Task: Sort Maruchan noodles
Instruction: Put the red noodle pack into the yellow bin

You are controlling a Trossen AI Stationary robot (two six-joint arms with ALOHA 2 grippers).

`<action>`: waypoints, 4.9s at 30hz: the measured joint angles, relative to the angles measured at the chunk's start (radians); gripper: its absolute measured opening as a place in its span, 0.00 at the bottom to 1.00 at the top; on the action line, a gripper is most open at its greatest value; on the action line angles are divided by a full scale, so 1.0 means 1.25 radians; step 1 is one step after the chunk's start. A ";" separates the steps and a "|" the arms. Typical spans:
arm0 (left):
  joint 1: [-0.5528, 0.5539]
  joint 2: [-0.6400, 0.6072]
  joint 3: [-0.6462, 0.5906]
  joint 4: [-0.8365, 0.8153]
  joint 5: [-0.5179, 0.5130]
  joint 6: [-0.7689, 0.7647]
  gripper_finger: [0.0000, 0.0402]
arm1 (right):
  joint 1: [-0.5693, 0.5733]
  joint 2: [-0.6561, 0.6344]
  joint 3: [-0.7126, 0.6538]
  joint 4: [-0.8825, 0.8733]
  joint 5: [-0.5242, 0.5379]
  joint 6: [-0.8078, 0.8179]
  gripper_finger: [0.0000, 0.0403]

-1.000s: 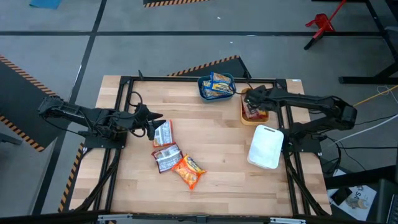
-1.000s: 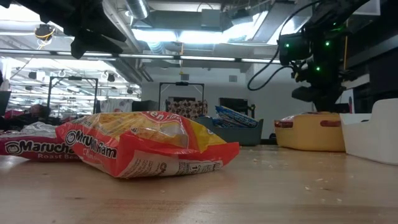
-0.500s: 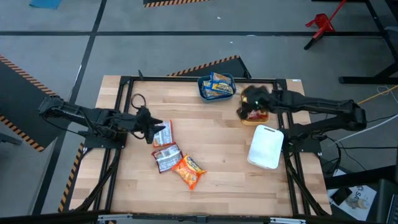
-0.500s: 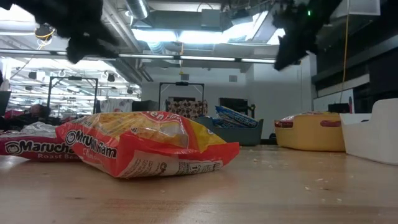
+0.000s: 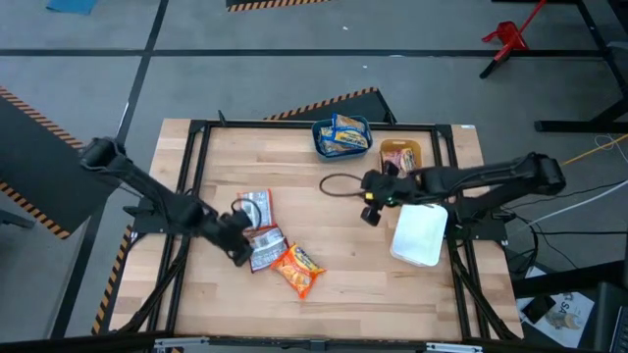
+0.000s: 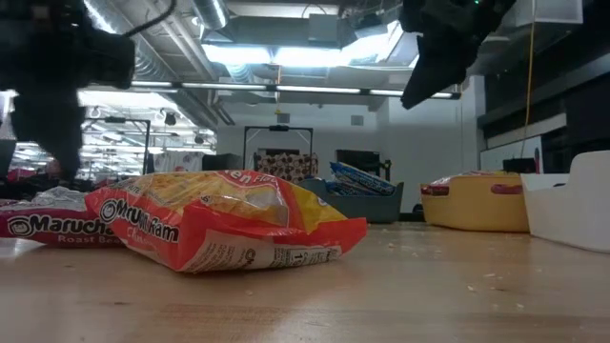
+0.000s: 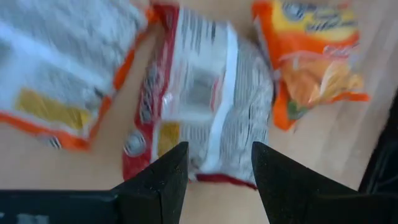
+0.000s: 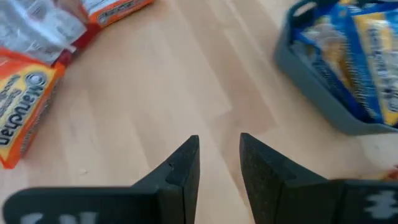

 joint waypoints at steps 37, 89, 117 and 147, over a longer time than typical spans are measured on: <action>0.142 0.495 0.154 0.455 -0.209 0.191 0.42 | 0.031 0.228 0.000 0.299 -0.125 -0.098 0.28; 0.344 0.552 0.155 0.601 -0.112 0.377 0.42 | -0.034 0.435 -0.023 0.270 -0.169 -0.340 0.81; 0.331 0.391 0.154 0.556 0.016 0.339 0.42 | -0.045 0.351 -0.028 0.187 -0.108 -0.281 0.01; 0.238 0.216 0.155 0.476 -0.165 0.379 0.42 | -0.266 -0.062 -0.026 -0.464 0.241 0.296 0.01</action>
